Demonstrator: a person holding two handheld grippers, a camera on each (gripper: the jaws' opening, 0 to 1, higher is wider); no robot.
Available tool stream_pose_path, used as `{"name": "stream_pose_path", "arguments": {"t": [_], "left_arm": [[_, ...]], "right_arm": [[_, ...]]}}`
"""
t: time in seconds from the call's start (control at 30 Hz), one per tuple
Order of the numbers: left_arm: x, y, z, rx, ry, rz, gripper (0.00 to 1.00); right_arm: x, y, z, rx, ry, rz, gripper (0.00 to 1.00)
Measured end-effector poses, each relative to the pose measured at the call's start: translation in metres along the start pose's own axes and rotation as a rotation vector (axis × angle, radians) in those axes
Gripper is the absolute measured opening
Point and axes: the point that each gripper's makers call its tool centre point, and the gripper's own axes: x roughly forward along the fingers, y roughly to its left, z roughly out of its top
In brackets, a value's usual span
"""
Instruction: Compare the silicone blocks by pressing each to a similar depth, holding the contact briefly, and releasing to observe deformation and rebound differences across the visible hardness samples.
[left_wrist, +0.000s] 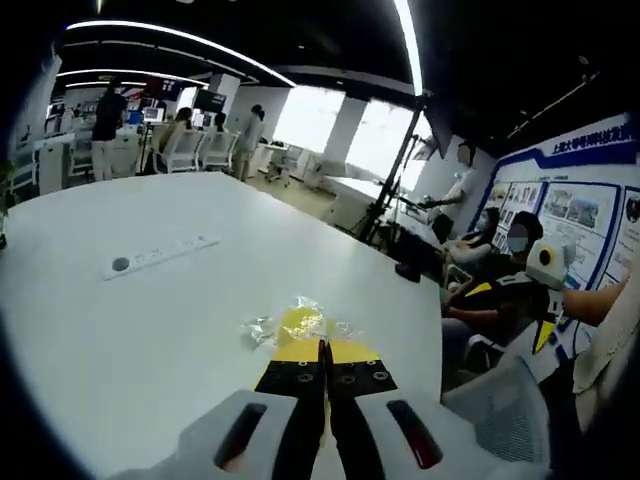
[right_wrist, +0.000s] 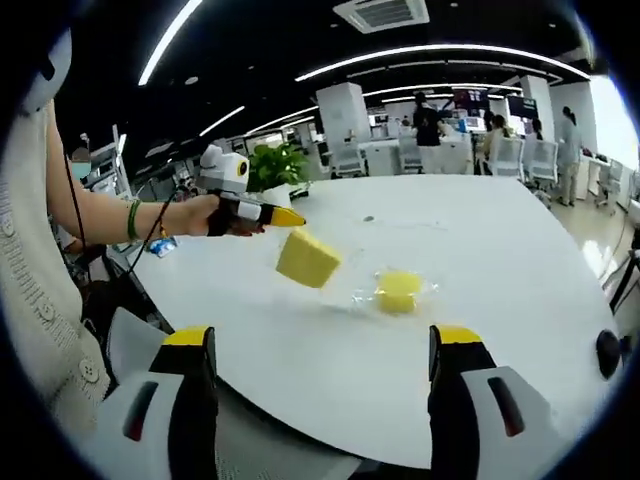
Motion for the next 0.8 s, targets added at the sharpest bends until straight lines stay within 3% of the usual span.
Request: {"name": "stream_pose_path", "arguments": {"t": [0.1,0.13,0.17,0.27,0.43,0.63,0.8], "left_arm": [[0.003,0.018,-0.011,-0.014,0.006,0.017,0.0],[0.002,0.017,0.0,-0.069,-0.069,-0.002,0.0],[-0.002,0.031,-0.001,-0.062,-0.067,0.041,0.0],[-0.012,0.05,0.0,-0.022,-0.08,0.086,0.0],[-0.033,0.086,-0.013,0.099,-0.037,0.175,0.0],[-0.039,0.13,-0.043,0.163,0.039,0.258,0.0],[-0.031,0.155,-0.059,0.165,0.044,0.3,0.0]], "right_arm": [[-0.004,-0.006,-0.005,0.011,0.02,-0.041,0.8],[-0.004,-0.008,-0.006,0.012,0.026,-0.049,0.8],[-0.005,-0.009,-0.006,0.015,0.027,-0.059,0.8],[-0.004,-0.01,-0.004,0.023,0.03,-0.075,0.79],[0.001,-0.01,-0.005,0.028,0.048,-0.08,0.78],[0.008,-0.005,-0.008,0.03,0.082,-0.073,0.77],[0.012,-0.001,-0.012,0.031,0.112,-0.071,0.77]]}}
